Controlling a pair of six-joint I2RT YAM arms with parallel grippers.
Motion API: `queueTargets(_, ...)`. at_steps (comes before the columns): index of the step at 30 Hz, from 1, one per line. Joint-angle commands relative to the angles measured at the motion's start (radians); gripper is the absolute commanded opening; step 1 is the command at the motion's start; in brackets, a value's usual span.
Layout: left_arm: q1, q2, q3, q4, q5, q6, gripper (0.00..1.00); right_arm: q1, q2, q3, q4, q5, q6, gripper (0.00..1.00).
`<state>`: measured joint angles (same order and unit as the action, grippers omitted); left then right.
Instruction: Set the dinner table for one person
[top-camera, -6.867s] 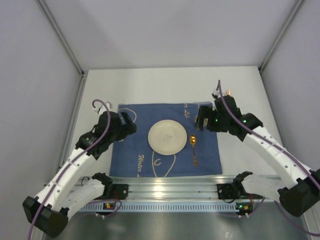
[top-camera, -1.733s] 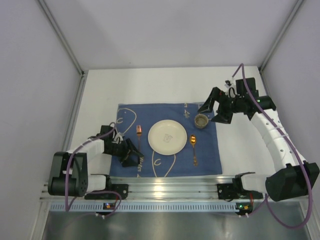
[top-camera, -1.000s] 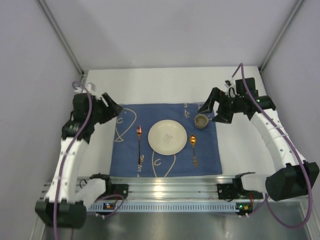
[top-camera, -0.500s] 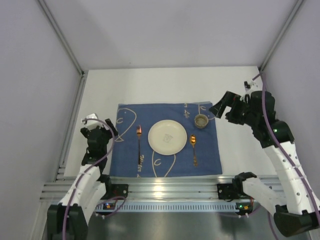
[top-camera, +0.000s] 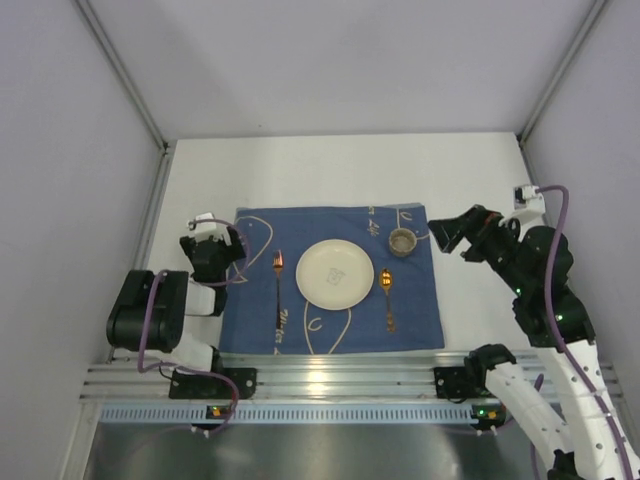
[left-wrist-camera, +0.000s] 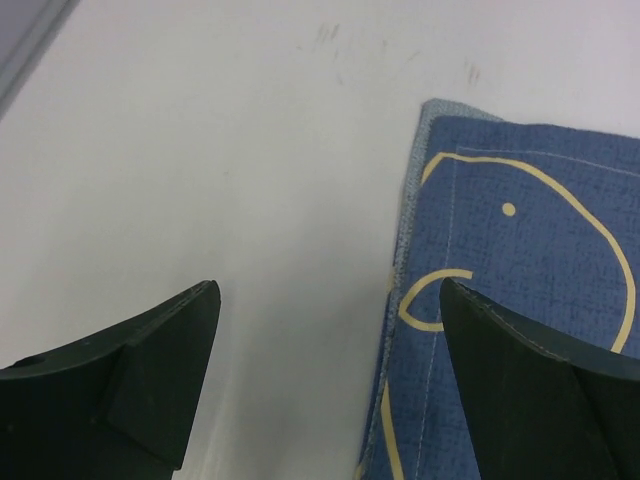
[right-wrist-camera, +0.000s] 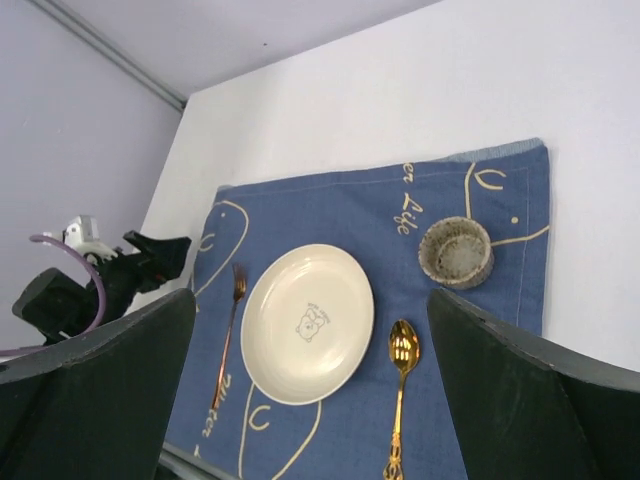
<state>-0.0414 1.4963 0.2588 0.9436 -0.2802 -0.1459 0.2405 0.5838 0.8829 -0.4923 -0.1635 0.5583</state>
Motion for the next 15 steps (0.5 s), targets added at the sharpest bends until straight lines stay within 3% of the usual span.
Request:
queueTargets(1, 0.003, 0.099, 0.028, 0.239, 0.118, 0.101, 0.96, 0.014, 0.002, -0.056, 0.063, 0.077, -0.012, 1.00)
queueTargets(5, 0.003, 0.071, 0.056, 0.144, 0.119, 0.085, 0.99, 0.013, -0.007, -0.171, 0.151, 0.121, -0.116, 1.00)
queueTargets(11, 0.003, 0.073, 0.051, 0.162, 0.118, 0.089, 0.99, 0.013, -0.062, -0.436, 0.481, 0.088, -0.541, 1.00)
queueTargets(15, 0.003, 0.074, 0.051, 0.162, 0.119, 0.089, 0.98, 0.008, -0.049, -0.605, 0.707, 0.244, -0.675, 1.00)
